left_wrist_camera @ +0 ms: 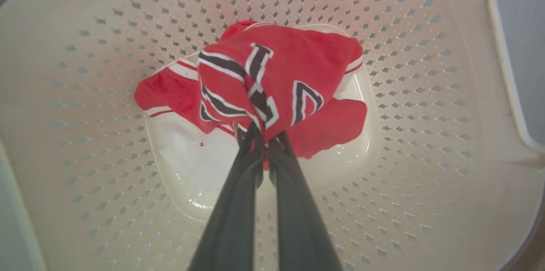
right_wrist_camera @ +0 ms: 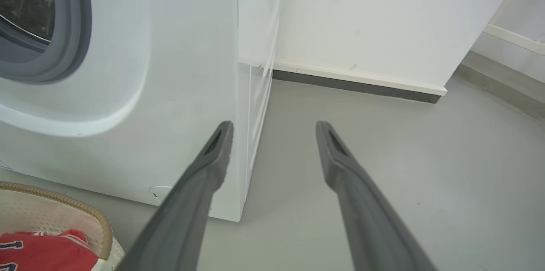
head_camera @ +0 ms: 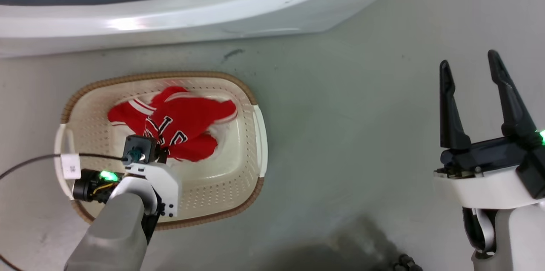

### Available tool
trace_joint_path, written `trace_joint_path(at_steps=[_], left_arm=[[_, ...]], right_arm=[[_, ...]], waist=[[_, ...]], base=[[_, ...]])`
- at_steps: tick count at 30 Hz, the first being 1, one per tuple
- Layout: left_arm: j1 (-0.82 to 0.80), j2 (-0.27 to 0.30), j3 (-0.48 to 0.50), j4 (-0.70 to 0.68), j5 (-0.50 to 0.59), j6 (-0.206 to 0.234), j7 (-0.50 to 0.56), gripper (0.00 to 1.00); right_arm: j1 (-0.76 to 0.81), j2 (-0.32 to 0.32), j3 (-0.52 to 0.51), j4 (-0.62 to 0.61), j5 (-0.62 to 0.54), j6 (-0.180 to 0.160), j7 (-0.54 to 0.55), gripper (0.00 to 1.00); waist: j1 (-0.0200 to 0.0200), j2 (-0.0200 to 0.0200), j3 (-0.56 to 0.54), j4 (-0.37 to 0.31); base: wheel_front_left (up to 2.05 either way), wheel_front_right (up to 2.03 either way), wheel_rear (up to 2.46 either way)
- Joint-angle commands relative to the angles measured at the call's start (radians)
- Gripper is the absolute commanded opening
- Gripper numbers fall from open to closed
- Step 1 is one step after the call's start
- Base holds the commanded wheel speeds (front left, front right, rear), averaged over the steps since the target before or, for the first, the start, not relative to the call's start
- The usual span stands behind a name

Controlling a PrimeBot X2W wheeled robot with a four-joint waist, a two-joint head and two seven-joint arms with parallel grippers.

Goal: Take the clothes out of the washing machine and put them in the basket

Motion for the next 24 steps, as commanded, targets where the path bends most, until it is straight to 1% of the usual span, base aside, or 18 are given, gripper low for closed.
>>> trace_joint_path(at_steps=[1, 8, 9, 10, 16, 22, 24], left_arm=[[-0.033, -0.010, -0.015, 0.039, 0.015, -0.005, 0.003, 0.00], [-0.077, -0.025, -0.057, 0.127, 0.034, -0.022, 0.066, 0.00], [-0.074, -0.028, -0.058, 0.133, 0.031, -0.023, 0.075, 0.34], [-0.073, -0.030, -0.059, 0.136, 0.031, -0.024, 0.079, 1.00], [-0.046, -0.045, -0.069, 0.145, 0.023, -0.028, 0.056, 1.00], [0.012, -0.078, -0.030, 0.121, -0.020, -0.010, 0.002, 1.00], [0.033, -0.081, -0.001, 0.079, -0.041, 0.000, -0.003, 1.00]], right_arm=[[-0.021, 0.002, -0.006, -0.007, 0.011, -0.001, -0.002, 1.00], [-0.037, 0.002, -0.005, -0.006, 0.015, -0.001, -0.002, 1.00], [-0.038, 0.002, -0.005, -0.005, 0.014, -0.001, -0.002, 1.00], [-0.040, 0.002, -0.004, -0.003, 0.012, -0.001, -0.002, 1.00], [-0.025, 0.002, 0.001, 0.008, 0.003, -0.001, -0.002, 1.00], [0.009, 0.001, 0.011, 0.029, -0.001, -0.001, -0.002, 1.00], [0.018, 0.002, 0.015, 0.038, -0.006, -0.001, -0.002, 1.00]], waist=[[-0.0003, 0.0000, 0.047, -0.022], [-0.0003, 0.0000, 0.062, -0.025], [-0.0003, 0.0000, 0.058, -0.024], [-0.0003, 0.0000, 0.053, -0.022], [-0.0003, 0.0000, -0.013, -0.007], [-0.0003, 0.0000, -0.125, 0.016], [-0.0003, 0.0000, -0.161, 0.024]], base=[[0.00, 0.00, 0.00], [0.00, 0.00, 0.00], [0.00, 0.00, 0.00], [0.00, 0.00, 0.00], [0.00, 0.00, 0.00], [0.00, 0.00, 0.00], [0.00, 0.00, 0.00]])
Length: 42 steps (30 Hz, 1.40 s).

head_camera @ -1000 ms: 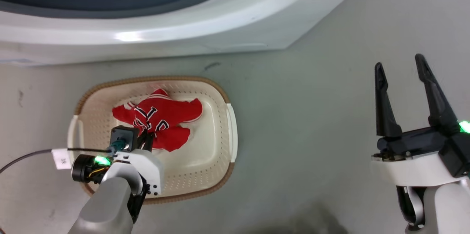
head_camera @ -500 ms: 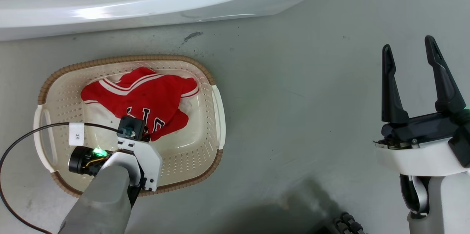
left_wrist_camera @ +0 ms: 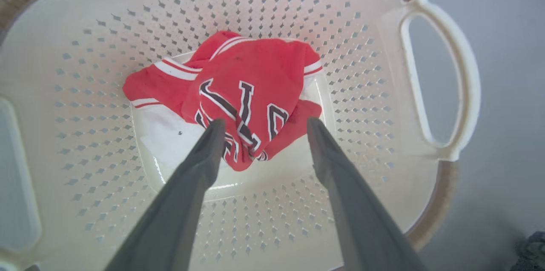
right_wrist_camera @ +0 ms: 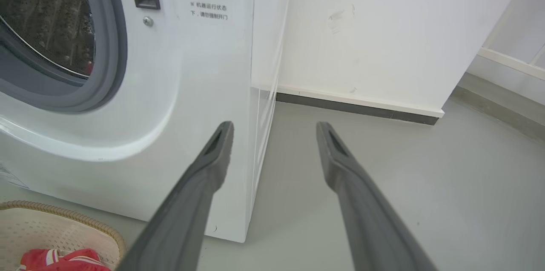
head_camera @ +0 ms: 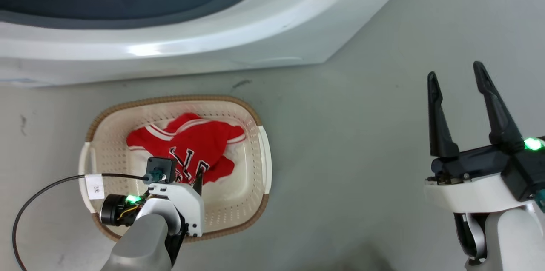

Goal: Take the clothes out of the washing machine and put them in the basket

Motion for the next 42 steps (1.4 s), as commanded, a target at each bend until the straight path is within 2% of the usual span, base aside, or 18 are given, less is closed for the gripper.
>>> trace_joint_path(at_steps=[1, 6, 17, 24, 28, 32, 36, 42], left_arm=[[0.012, 0.006, 0.012, -0.038, -0.001, 0.010, -0.007, 1.00], [0.120, 0.012, 0.089, -0.230, 0.012, 0.057, -0.005, 1.00], [0.327, -0.011, 0.309, -0.625, 0.126, 0.110, -0.006, 1.00], [0.439, -0.057, 0.449, -0.904, 0.215, 0.124, -0.006, 1.00], [0.471, -0.078, 0.489, -0.996, 0.249, 0.107, -0.006, 1.00], [0.433, -0.085, 0.505, -0.996, 0.273, 0.081, -0.006, 1.00], [0.340, -0.069, 0.507, -0.932, 0.304, 0.063, -0.006, 1.00], [0.137, -0.027, 0.500, -0.769, 0.318, 0.015, -0.006, 1.00]], right_arm=[[0.014, 0.001, 0.002, 0.003, -0.001, -0.001, -0.002, 1.00], [0.044, 0.001, 0.004, 0.018, -0.002, -0.001, -0.002, 1.00], [0.123, 0.001, 0.015, 0.045, -0.004, -0.001, -0.002, 1.00], [0.158, 0.001, 0.013, 0.054, 0.003, -0.001, -0.002, 1.00], [0.172, 0.001, 0.015, 0.056, 0.005, -0.001, -0.002, 1.00], [0.177, 0.001, 0.020, 0.053, 0.008, -0.001, -0.002, 1.00], [0.156, 0.001, 0.033, 0.046, 0.010, -0.001, -0.002, 1.00], [0.113, 0.001, 0.036, 0.037, 0.014, -0.001, -0.002, 1.00]], waist=[[0.0000, 0.0000, -0.058, 0.022], [0.0000, 0.0000, -0.131, 0.046], [0.0000, 0.0000, -0.286, 0.090], [0.0000, 0.0000, -0.352, 0.100], [0.0000, 0.0000, -0.374, 0.102], [0.0000, 0.0000, -0.376, 0.100], [0.0000, 0.0000, -0.352, 0.085], [0.0000, 0.0000, -0.281, 0.048]], base=[[0.00, 0.00, 0.00], [0.00, 0.00, 0.00], [0.00, 0.00, 0.00], [0.00, 0.00, 0.00], [0.00, 0.00, 0.00], [0.00, 0.00, 0.00], [0.00, 0.00, 0.00], [0.00, 0.00, 0.00]])
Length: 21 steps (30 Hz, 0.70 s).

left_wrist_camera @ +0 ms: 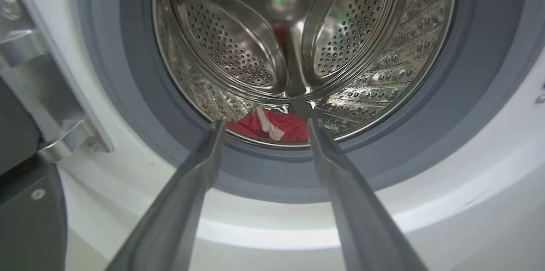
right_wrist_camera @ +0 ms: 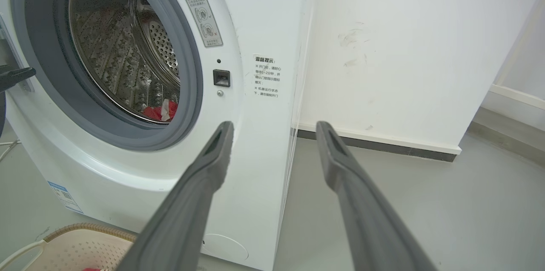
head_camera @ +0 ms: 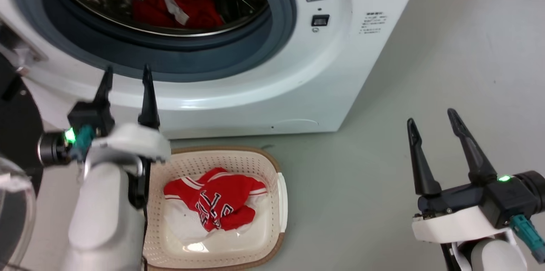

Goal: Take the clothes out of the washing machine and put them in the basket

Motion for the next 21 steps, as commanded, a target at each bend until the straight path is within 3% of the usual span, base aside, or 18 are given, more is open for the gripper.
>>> trace_joint_path(at_steps=[1, 11, 15, 21], left_arm=[[-0.058, 0.015, -0.004, 0.046, 0.011, -0.006, -0.002, 1.00], [-0.495, 0.109, -0.042, 0.389, 0.036, -0.040, 0.057, 1.00], [-0.612, 0.124, -0.060, 0.466, 0.047, -0.044, 0.082, 1.00], [-0.816, 0.174, -0.077, 0.596, 0.063, -0.047, 0.198, 1.00]], right_arm=[[-0.026, 0.001, 0.002, -0.006, 0.007, -0.001, -0.002, 1.00], [-0.104, 0.001, 0.000, -0.027, 0.033, -0.001, -0.002, 1.00], [-0.129, 0.001, 0.005, -0.035, 0.047, -0.001, -0.002, 1.00], [-0.169, 0.001, 0.013, -0.055, 0.068, -0.001, -0.002, 1.00]], waist=[[0.0000, 0.0000, 0.042, -0.027], [0.0000, 0.0000, 0.205, -0.100], [0.0000, 0.0000, 0.255, -0.123], [0.0000, 0.0000, 0.350, -0.163]], base=[[0.00, 0.00, 0.00], [0.00, 0.00, 0.00], [0.00, 0.00, 0.00], [0.00, 0.00, 0.00]])
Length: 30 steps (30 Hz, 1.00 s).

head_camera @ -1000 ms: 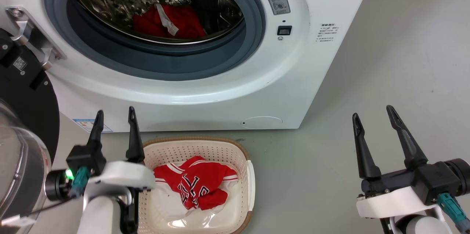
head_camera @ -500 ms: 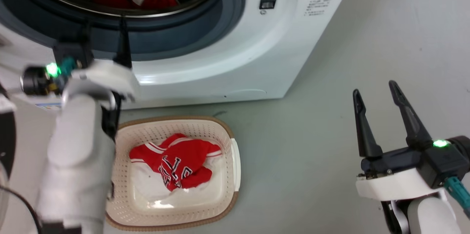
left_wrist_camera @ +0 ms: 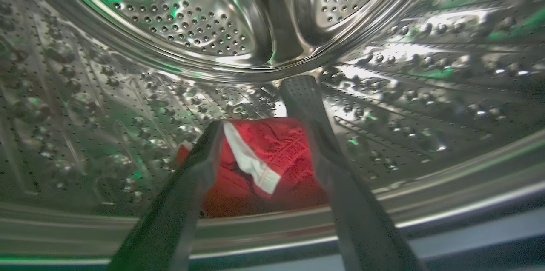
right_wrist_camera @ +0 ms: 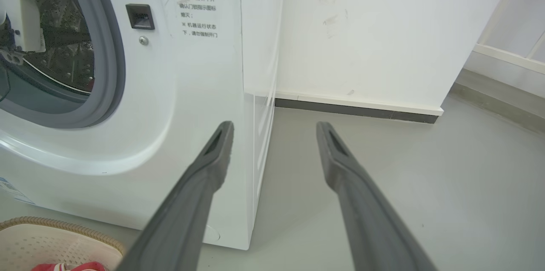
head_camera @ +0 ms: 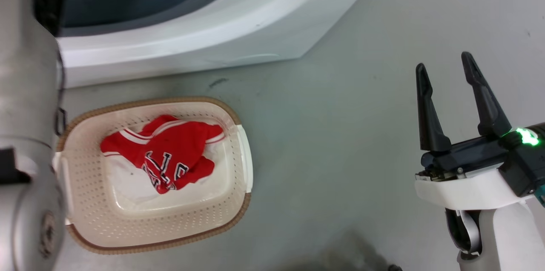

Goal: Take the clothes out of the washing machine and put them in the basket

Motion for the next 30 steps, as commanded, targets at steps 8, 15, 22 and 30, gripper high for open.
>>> trace_joint_path(at_steps=[8, 15, 22, 30], left_arm=[[-0.225, 0.055, -0.054, 0.102, 0.039, -0.023, 0.151, 1.00], [-0.340, 0.081, -0.090, 0.167, 0.050, -0.035, 0.297, 1.00], [-0.366, 0.112, -0.116, 0.194, 0.064, -0.018, 0.345, 1.00], [-0.337, 0.124, -0.128, 0.218, 0.055, -0.003, 0.355, 1.00]], right_arm=[[-0.040, 0.002, 0.005, -0.021, 0.018, -0.001, -0.002, 1.00], [-0.044, 0.002, 0.011, -0.044, 0.036, -0.001, -0.002, 1.00], [-0.057, 0.002, 0.005, -0.056, 0.054, -0.001, -0.002, 1.00], [-0.056, 0.002, 0.000, -0.057, 0.063, -0.001, -0.002, 1.00]], waist=[[-0.0002, 0.0000, 0.130, -0.071], [-0.0002, 0.0000, 0.186, -0.099], [-0.0002, 0.0000, 0.222, -0.122], [-0.0002, 0.0000, 0.239, -0.129]], base=[[0.00, 0.00, 0.00], [0.00, 0.00, 0.00], [0.00, 0.00, 0.00], [0.00, 0.00, 0.00]])
